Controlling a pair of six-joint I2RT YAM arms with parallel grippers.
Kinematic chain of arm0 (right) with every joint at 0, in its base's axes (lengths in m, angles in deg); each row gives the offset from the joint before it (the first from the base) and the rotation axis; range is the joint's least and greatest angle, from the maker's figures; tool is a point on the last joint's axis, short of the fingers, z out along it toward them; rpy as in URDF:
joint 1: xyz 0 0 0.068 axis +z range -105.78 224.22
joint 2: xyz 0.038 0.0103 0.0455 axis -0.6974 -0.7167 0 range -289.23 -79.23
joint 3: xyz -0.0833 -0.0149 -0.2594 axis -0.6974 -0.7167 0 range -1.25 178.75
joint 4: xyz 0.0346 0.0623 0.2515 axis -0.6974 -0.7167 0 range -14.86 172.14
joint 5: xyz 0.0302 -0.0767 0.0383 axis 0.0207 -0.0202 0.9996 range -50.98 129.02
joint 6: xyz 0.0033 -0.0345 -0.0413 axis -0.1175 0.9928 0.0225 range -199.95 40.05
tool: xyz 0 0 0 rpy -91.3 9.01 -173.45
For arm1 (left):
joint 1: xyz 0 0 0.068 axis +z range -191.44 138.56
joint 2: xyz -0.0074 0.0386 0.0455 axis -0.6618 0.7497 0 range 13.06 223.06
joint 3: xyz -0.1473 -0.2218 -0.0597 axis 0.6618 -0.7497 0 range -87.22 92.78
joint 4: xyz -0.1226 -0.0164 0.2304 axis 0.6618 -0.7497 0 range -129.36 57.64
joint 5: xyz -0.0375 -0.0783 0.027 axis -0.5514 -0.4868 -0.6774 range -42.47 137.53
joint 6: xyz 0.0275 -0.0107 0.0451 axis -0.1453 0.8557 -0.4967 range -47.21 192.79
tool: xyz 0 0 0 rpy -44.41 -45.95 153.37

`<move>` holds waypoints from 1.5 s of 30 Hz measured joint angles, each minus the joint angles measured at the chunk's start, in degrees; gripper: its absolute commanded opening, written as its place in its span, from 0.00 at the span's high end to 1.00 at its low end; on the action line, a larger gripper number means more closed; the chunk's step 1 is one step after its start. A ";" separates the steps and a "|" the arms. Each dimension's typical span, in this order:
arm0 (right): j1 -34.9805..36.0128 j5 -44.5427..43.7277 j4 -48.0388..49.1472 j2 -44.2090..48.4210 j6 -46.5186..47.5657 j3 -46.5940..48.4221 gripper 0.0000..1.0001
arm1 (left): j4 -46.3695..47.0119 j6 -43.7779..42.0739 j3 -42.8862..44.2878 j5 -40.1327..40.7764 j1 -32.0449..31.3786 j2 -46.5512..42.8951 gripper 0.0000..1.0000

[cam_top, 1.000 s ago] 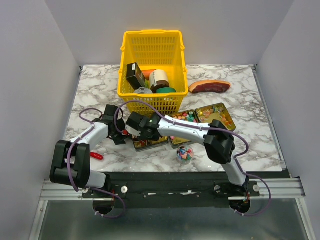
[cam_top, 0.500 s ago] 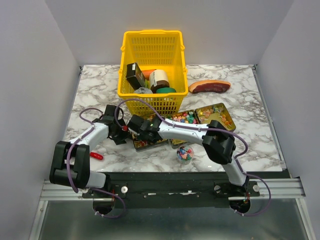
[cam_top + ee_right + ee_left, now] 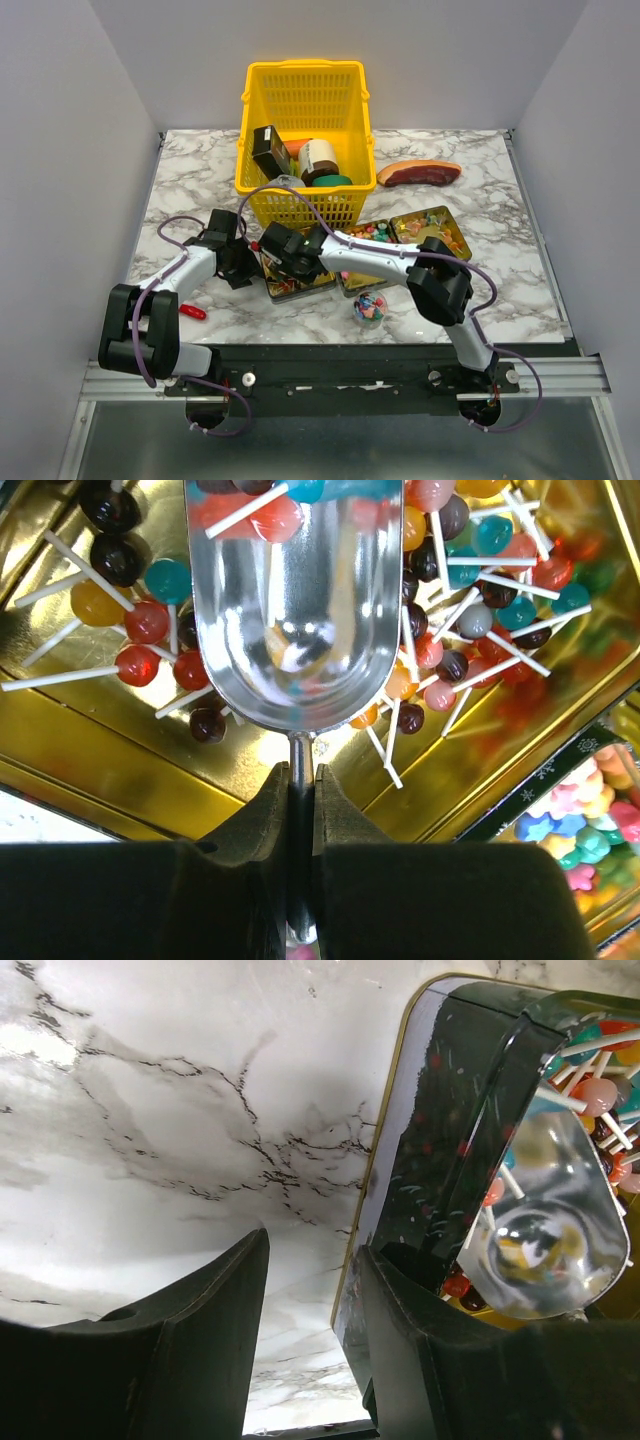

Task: Pack the candies
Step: Scoop the fake candies from the storage box.

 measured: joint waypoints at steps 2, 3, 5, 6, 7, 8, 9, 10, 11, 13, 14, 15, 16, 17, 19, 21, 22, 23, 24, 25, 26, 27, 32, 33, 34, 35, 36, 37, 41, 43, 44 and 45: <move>-0.50 1.05 -1.03 0.00 -0.37 0.81 0.99 | 0.00 0.00 0.00 0.07 0.00 0.00 0.44; -0.76 1.66 -1.90 -0.09 -0.55 1.46 0.99 | -0.02 0.00 0.00 0.07 0.00 0.00 0.44; -1.14 2.95 -3.37 -0.72 -0.92 3.06 0.99 | -0.04 0.00 0.00 0.09 0.00 0.00 0.44; -1.38 3.56 -3.80 -1.20 -1.20 3.80 0.99 | -0.07 0.00 0.00 0.09 0.00 0.00 0.44; -1.57 4.22 -4.20 -1.70 -1.51 4.57 0.99 | -0.13 0.00 0.00 0.09 0.00 0.00 0.44; -1.84 4.74 -4.39 -2.21 -1.75 5.31 0.99 | -0.17 0.00 0.00 0.09 0.00 0.00 0.44; -1.99 5.27 -4.55 -2.60 -1.92 5.90 0.99 | -0.20 0.00 0.00 0.09 0.00 0.00 0.44; -2.21 5.73 -4.90 -2.89 -2.12 6.36 0.99 | -0.22 0.00 0.00 0.13 0.00 0.00 0.44; -2.32 5.99 -5.05 -3.08 -2.29 6.64 0.99 | -0.24 0.00 0.00 0.13 0.00 0.00 0.44; -2.56 6.23 -5.01 -3.50 -2.38 7.15 0.99 | -0.24 0.00 0.00 0.13 0.00 0.00 0.44; -2.67 6.27 -4.94 -3.63 -2.54 7.21 0.99 | -0.22 0.00 0.00 0.13 0.00 0.00 0.44; -2.73 6.29 -4.81 -3.72 -2.62 7.21 0.99 | -0.24 0.00 0.00 0.13 0.00 0.00 0.44; -2.73 6.27 -4.59 -3.76 -2.71 7.21 0.99 | -0.24 0.00 0.00 0.13 0.00 0.00 0.44; -2.73 6.27 -4.33 -3.80 -2.80 7.19 0.99 | -0.24 0.00 0.00 0.13 0.00 0.00 0.44; -2.73 6.25 -3.06 -3.80 -3.13 6.69 0.99 | -0.24 0.00 0.00 0.13 0.00 0.00 0.44; -2.73 6.01 -1.40 -3.72 -3.28 5.77 0.99 | -0.24 0.00 0.00 0.13 0.00 0.00 0.44; -2.73 5.84 -0.74 -3.48 -3.32 5.20 0.99 | -0.24 0.00 0.00 0.13 0.00 0.00 0.44; -2.73 5.64 -0.13 -3.26 -3.37 4.68 0.99 | -0.24 0.00 0.00 0.13 0.00 0.00 0.44; -2.73 5.40 0.52 -2.99 -3.39 4.11 0.99 | -0.26 0.00 0.00 0.13 0.00 0.00 0.44; -2.71 5.11 1.22 -2.73 -3.41 3.52 0.99 | -0.26 0.00 0.00 0.15 0.00 0.00 0.44; -2.71 4.79 1.75 -2.51 -3.48 2.99 0.99 | -0.26 0.00 0.00 0.17 0.00 0.00 0.44; -2.69 4.44 2.23 -2.34 -3.58 2.60 0.99 | -0.26 0.00 0.00 0.20 0.00 0.00 0.44; -2.60 3.50 6.12 -0.81 -4.22 -0.79 0.99 | -0.42 0.00 0.00 0.48 0.00 0.00 0.43; -2.56 3.34 7.13 -0.42 -4.39 -1.68 0.99 | -0.46 -0.02 0.00 0.55 0.00 0.00 0.42; -2.54 3.17 8.00 -0.07 -4.57 -2.43 0.99 | -0.50 -0.02 0.00 0.61 0.00 0.00 0.42; -2.54 2.99 8.87 0.35 -4.63 -3.26 0.99 | -0.57 -0.02 0.00 0.68 0.00 -0.02 0.42; -2.54 2.89 9.86 0.79 -4.66 -4.20 0.99 | -0.63 0.00 0.00 0.72 0.00 -0.02 0.42; -2.54 2.80 10.69 1.18 -4.66 -4.98 0.99 | -0.66 0.00 0.00 0.72 0.00 -0.07 0.42; -2.54 2.54 13.33 2.29 -4.15 -7.43 0.99 | -0.98 -0.02 0.00 0.76 0.00 -0.59 0.42; -2.56 2.43 14.91 2.99 -3.74 -8.87 0.99 | -1.11 -0.02 0.00 0.79 0.00 -0.81 0.42; -2.56 2.36 15.45 3.32 -3.56 -9.51 0.99 | -1.16 0.00 0.00 0.81 0.00 -0.87 0.42; -2.56 2.27 16.04 3.58 -3.45 -10.03 0.99 | -1.16 -0.02 0.00 0.85 0.00 -0.94 0.42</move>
